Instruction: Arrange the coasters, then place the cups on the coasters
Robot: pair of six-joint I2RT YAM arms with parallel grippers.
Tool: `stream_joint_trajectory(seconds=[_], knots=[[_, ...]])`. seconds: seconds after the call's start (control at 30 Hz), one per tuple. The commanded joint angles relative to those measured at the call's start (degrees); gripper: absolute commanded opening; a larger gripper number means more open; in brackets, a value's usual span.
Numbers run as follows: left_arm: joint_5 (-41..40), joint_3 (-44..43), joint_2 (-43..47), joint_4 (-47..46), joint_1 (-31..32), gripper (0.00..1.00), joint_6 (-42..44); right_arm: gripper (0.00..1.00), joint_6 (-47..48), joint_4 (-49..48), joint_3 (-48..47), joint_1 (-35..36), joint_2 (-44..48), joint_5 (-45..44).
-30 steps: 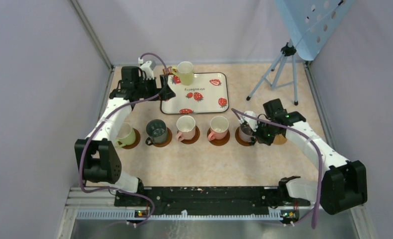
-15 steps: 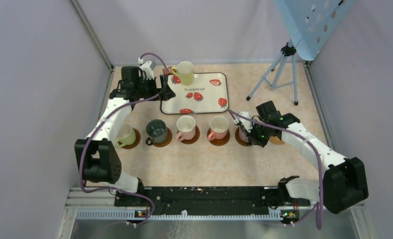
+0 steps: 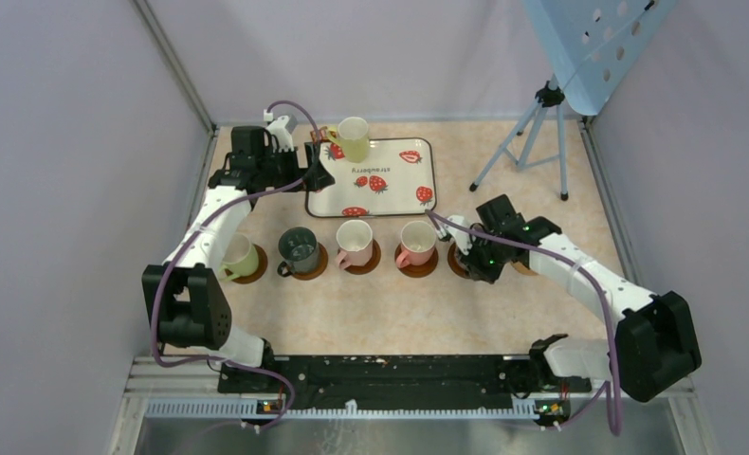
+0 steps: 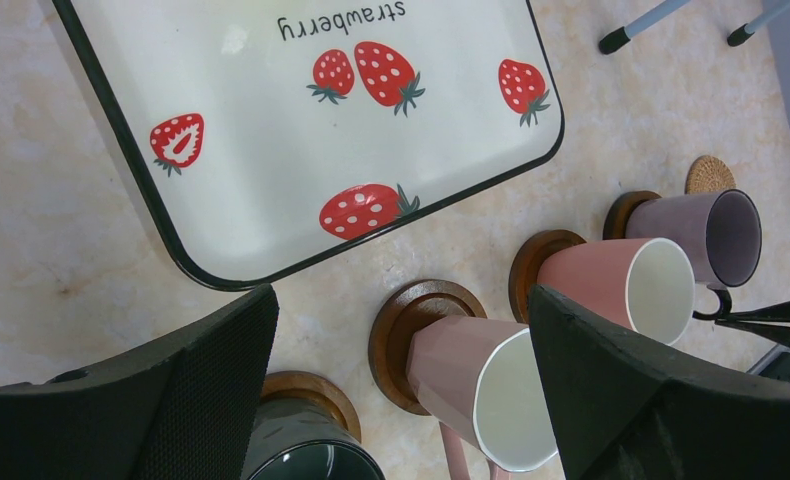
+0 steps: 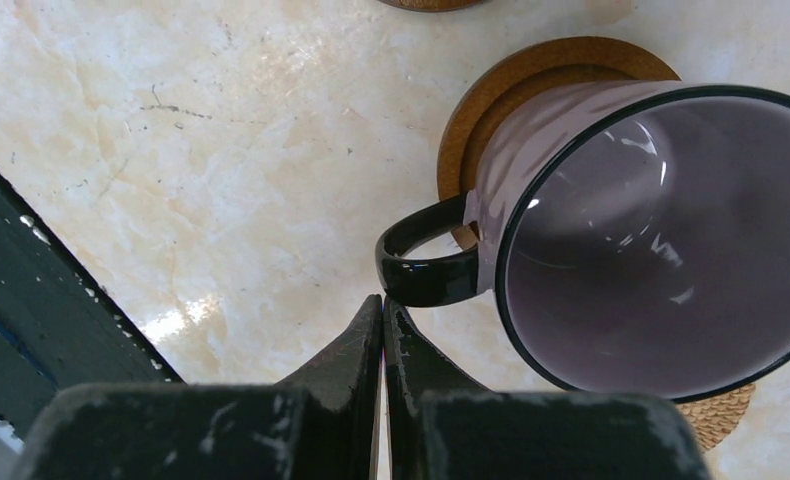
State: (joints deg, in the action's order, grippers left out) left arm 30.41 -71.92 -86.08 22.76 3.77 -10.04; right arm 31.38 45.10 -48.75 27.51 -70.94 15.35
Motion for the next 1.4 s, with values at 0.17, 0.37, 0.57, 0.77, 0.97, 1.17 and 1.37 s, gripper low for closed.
stream_joint_trajectory(seconds=[0.17, 0.37, 0.57, 0.77, 0.97, 1.17, 1.37], knots=[[0.3, -2.48, 0.39, -1.24, -0.34, 0.99, 0.09, 0.0, -3.2, -3.47, -2.49, 2.19, -1.6, 1.56], [-0.12, -3.19, -0.01, -0.6, -0.34, 0.99, 1.33, 0.05, -3.9, -4.22, -3.12, 2.77, -2.08, 2.32], [-0.42, -6.9, -2.41, 1.34, -0.34, 0.99, 5.6, 0.15, -2.14, -1.43, -5.15, 2.82, -0.05, 6.96], [-2.35, -20.76, -12.94, 10.92, -0.34, 0.99, 19.92, 0.29, -3.05, 0.53, -10.3, 2.82, 2.34, 12.85], [-2.88, -35.85, -24.73, 18.72, -0.43, 0.99, 33.31, 0.54, -8.14, -0.95, -17.49, 2.82, 0.55, 15.49], [3.18, -48.8, -35.69, 23.1, -0.71, 0.99, 51.63, 0.56, -11.63, -2.01, -20.56, 1.87, -1.75, 15.35], [9.82, -52.51, -40.65, 18.25, -2.51, 0.99, 66.15, 0.57, -11.97, -1.38, -22.53, -0.71, -3.36, 15.14]])
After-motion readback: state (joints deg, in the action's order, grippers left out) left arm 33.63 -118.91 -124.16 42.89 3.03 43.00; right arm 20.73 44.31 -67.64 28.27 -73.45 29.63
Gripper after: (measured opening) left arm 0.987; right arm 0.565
